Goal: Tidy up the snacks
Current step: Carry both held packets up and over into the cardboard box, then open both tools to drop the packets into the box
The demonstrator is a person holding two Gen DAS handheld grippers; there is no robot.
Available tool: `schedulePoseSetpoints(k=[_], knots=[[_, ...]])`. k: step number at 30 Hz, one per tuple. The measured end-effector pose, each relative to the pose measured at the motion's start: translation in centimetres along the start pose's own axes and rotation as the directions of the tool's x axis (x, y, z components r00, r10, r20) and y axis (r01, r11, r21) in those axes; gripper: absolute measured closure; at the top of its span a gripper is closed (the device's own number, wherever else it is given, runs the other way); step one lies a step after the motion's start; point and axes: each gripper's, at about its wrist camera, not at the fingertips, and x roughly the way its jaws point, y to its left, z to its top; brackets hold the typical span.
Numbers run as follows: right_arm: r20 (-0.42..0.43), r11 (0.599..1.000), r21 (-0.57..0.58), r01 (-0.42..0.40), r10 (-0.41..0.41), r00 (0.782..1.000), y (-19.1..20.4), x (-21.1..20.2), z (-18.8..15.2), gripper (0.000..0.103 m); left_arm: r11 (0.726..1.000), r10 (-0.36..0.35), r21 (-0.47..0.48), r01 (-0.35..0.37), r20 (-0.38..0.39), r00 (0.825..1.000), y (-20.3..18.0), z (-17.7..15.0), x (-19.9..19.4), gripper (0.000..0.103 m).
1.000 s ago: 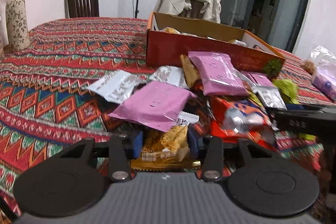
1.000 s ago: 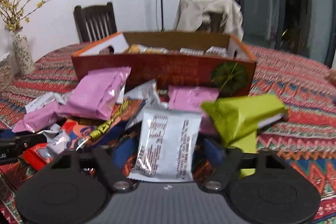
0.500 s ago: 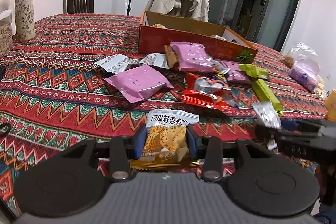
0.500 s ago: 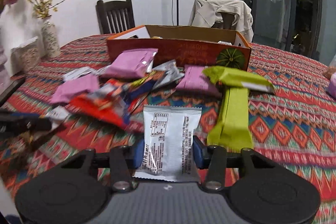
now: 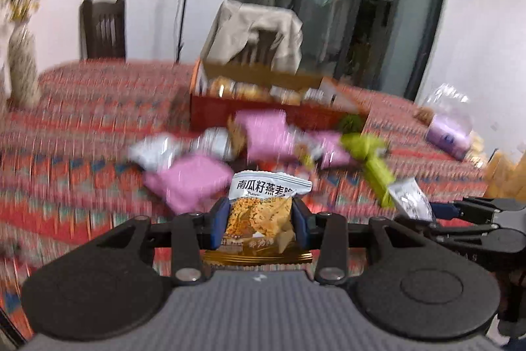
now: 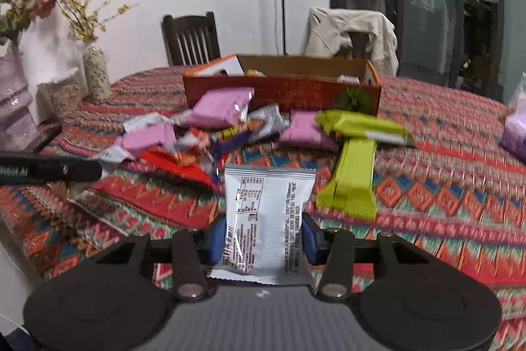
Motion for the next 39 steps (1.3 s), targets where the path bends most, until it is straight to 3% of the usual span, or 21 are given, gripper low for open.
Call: schedulePoseSetpoints(k=[6,12,17,21,24,28,34,39], knots=[[0.04,0.996,-0.074,-0.046,0.049,0.998,-2.2,-2.0,6.1,0.058,0.999,-0.038,0.038,0.035,0.08,0.996,0.7,7.8,0.1,0.062],[0.086,0.99,-0.082,-0.116,0.123,0.989,-4.8,-2.3,14.9,0.058,0.995,-0.056,0.092,0.044,0.128,0.99,1.0,16.0,2.7,0.062],[0.115,0.986,-0.061,-0.155,0.161,0.98,-7.1,0.4,23.1,0.058,0.993,-0.025,0.115,0.011,0.129,0.991,1.6,22.1,7.5,0.061],[0.074,0.983,-0.014,-0.183,0.184,0.98,-8.7,5.4,28.6,0.058,0.995,0.015,0.097,-0.024,0.093,0.996,2.5,25.3,13.2,0.061],[0.021,0.989,0.006,-0.15,0.15,0.989,-9.5,11.1,31.4,0.058,0.996,0.059,0.063,-0.062,0.044,0.997,3.8,25.5,18.1,0.061],[-0.099,0.987,0.083,-0.136,0.144,0.985,-10.1,19.9,32.5,0.058,0.994,0.099,0.052,-0.096,-0.067,0.993,5.0,24.1,24.8,0.061],[-0.297,0.991,0.118,-0.069,0.102,0.949,-9.5,32.0,29.8,0.058,0.989,0.143,0.068,-0.133,-0.179,0.973,6.2,21.1,31.7,0.061],[-0.373,0.996,0.092,-0.018,0.052,0.926,-8.7,37.5,27.6,0.057,0.977,0.175,0.159,-0.144,-0.206,0.963,5.8,18.7,33.5,0.06]])
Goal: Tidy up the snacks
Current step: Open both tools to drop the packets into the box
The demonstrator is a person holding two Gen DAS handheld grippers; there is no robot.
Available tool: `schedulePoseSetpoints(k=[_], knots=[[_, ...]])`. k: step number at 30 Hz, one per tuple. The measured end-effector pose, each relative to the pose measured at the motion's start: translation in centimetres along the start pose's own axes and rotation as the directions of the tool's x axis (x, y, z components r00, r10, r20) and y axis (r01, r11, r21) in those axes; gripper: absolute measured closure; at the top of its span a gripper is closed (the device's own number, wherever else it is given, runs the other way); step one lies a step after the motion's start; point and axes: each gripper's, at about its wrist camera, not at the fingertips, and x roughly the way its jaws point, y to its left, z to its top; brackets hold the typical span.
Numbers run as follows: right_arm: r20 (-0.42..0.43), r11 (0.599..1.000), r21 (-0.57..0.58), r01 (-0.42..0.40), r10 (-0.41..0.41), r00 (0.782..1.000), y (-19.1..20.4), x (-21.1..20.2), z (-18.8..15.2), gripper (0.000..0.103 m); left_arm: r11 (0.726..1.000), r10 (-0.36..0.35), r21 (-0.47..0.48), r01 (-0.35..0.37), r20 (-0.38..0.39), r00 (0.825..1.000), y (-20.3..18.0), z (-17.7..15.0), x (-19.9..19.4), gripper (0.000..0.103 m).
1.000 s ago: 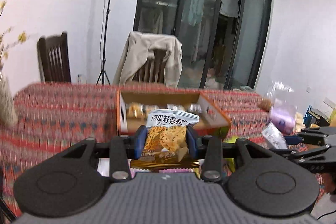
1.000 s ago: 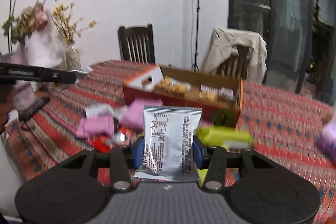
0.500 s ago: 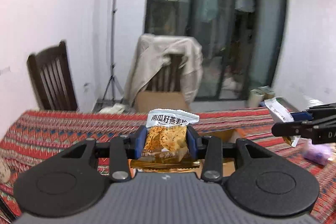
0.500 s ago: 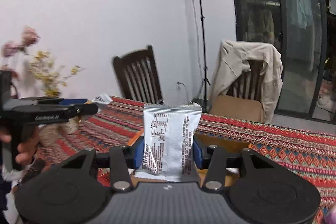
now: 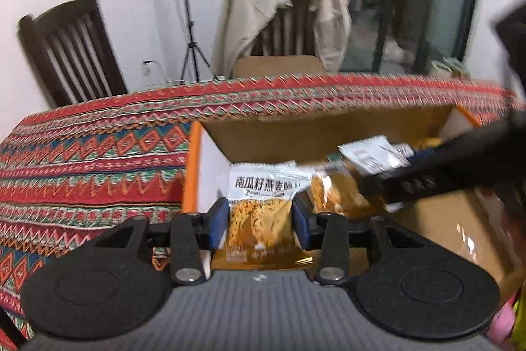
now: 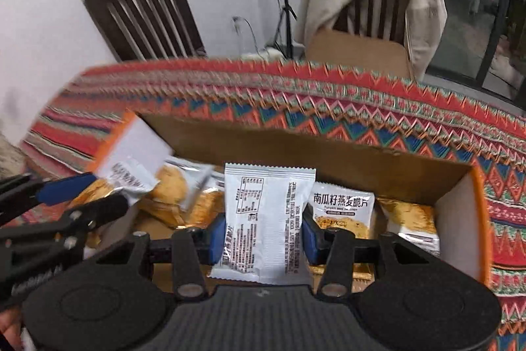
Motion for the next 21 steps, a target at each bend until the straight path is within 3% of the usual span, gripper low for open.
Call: schedulePoseSetpoints(k=[3,11,21], knots=[[-0.026,1.0,0.006,0.0,0.0,1.0,-0.3,1.5,-0.1,0.055,1.0,0.003,0.021,-0.003,0.0,1.0,-0.2,-0.6,0.6,0.045],[-0.018,1.0,0.008,0.009,-0.009,1.0,-0.2,1.2,-0.3,0.048,1.0,-0.023,-0.012,0.023,-0.004,1.0,0.3,0.4,0.0,0.037],[0.074,1.0,-0.023,0.009,-0.007,0.997,0.1,-7.2,-1.5,0.044,1.0,-0.021,-0.015,0.022,0.076,0.997,0.7,1.8,-7.5,0.03]])
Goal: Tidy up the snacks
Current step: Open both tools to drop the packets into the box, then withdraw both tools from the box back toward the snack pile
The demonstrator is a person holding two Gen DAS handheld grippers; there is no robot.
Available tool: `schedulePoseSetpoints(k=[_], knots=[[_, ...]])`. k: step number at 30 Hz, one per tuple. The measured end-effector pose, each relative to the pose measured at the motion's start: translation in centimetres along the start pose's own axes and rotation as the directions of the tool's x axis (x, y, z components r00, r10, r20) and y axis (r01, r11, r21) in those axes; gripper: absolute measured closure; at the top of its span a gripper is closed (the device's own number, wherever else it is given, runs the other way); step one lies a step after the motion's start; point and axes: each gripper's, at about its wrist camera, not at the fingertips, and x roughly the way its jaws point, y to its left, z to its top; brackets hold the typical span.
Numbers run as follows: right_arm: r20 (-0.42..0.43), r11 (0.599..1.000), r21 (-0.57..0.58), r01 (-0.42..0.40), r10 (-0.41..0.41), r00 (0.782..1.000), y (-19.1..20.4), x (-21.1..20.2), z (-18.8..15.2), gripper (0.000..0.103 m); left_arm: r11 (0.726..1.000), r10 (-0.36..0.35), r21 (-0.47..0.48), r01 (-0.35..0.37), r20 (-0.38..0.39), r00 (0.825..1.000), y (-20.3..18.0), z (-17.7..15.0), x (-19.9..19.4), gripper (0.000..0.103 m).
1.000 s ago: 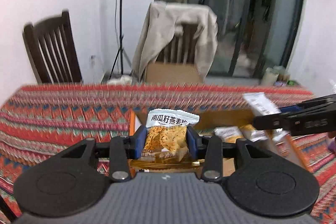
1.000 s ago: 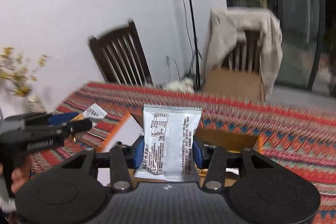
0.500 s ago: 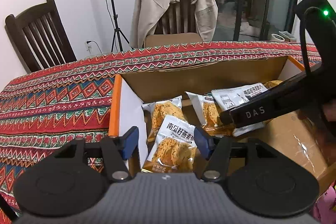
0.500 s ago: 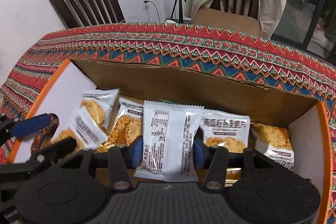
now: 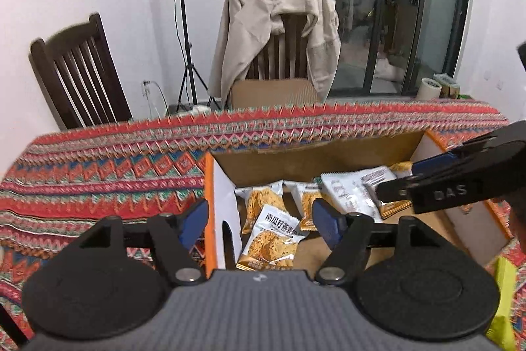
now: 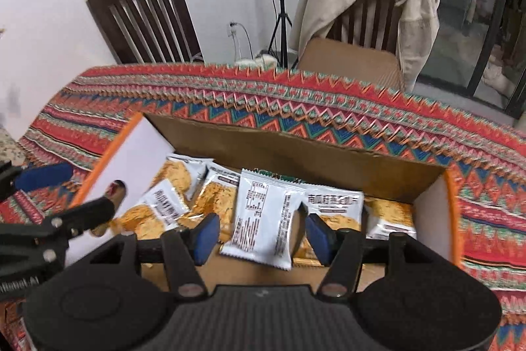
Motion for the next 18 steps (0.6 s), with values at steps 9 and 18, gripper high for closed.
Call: schedulePoseSetpoints(k=[9,18], knots=[[0.121,0.998,-0.057,0.015,-0.008,0.993,0.4,-11.2,-2.5,0.031,0.999,-0.047,-0.01,0.048,0.108,0.993,0.4,0.0,-10.2,0.024],[0.236,0.992,-0.124,0.005,0.024,0.972,1.9,-20.9,-7.8,0.023,0.997,-0.071,-0.024,0.079,0.246,0.967,0.9,-3.5,-20.8,0.0]])
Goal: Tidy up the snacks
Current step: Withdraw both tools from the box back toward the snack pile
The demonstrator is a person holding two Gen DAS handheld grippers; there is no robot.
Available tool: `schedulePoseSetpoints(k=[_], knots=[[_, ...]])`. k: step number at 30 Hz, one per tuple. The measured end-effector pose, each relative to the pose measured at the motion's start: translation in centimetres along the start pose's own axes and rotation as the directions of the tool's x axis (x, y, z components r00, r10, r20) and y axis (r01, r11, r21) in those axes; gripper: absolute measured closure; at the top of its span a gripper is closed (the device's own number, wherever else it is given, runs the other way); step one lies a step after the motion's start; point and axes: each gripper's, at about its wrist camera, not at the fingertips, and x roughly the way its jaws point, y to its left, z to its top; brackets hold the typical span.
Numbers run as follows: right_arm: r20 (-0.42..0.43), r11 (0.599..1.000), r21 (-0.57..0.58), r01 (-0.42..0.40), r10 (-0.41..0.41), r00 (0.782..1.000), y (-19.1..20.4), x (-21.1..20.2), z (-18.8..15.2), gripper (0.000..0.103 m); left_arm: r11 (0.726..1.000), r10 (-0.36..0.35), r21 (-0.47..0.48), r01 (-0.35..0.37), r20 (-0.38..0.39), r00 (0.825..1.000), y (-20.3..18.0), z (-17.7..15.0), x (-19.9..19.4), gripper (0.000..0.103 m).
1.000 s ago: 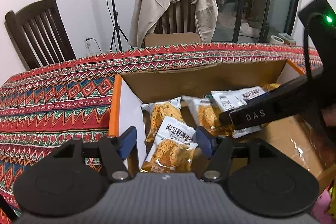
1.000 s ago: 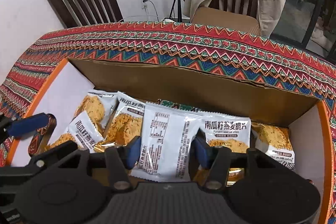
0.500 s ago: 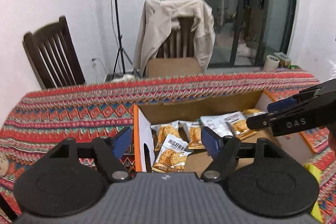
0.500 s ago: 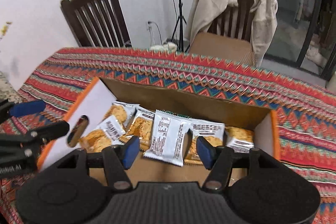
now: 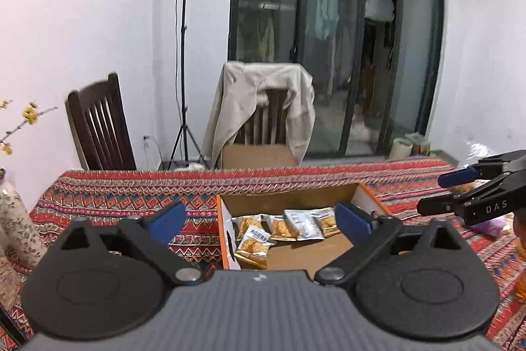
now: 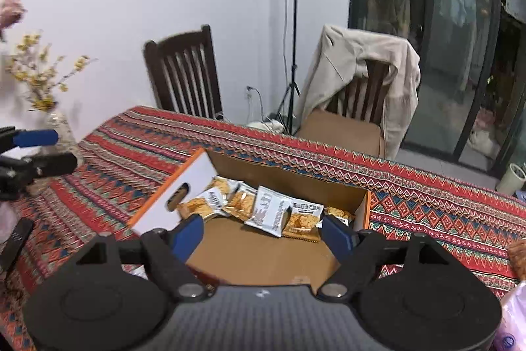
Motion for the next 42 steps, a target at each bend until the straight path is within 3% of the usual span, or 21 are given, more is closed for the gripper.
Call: schedulePoseSetpoints(k=[6,11,15,19,24,27,31,42], knots=[[0.09,0.999,-0.045,-0.022,0.026,0.996,2.3,-5.8,-5.1,0.018,1.0,-0.012,0.006,0.012,0.066,0.998,-0.5,-4.2,-5.7,0.0],[0.149,0.998,-0.05,-0.037,0.044,0.988,4.2,-9.1,-11.1,0.014,1.0,0.007,0.021,-0.009,0.094,0.996,-0.9,-10.0,-8.2,0.0],[0.174,0.998,-0.059,0.024,-0.013,0.985,5.6,-9.6,-16.2,0.01,0.999,-0.033,-0.013,0.034,0.093,0.995,-1.2,-14.4,-9.7,0.0],[0.184,0.999,-0.022,0.031,-0.026,0.983,6.7,-9.0,-21.1,0.01,0.998,-0.059,-0.027,0.062,0.091,0.994,-1.9,-19.1,-10.6,0.0],[0.192,0.996,0.0,0.091,-0.089,0.977,8.6,-7.5,-27.2,0.01,0.998,-0.038,-0.042,0.039,0.027,0.999,-2.9,-24.0,-10.3,0.0],[0.138,0.995,0.042,0.094,-0.099,0.985,9.4,-5.7,-29.8,0.01,0.999,-0.036,-0.042,0.035,-0.031,0.999,-2.9,-25.4,-9.3,0.0],[0.093,0.995,0.075,0.062,-0.069,0.993,9.7,-4.4,-31.3,0.01,0.999,-0.035,-0.043,0.033,-0.05,0.998,-2.6,-25.7,-9.0,0.0],[0.105,0.995,0.077,0.058,-0.066,0.992,9.9,-4.1,-30.4,0.01,0.998,0.012,-0.067,-0.015,-0.05,0.999,-1.3,-25.2,-8.0,0.0]])
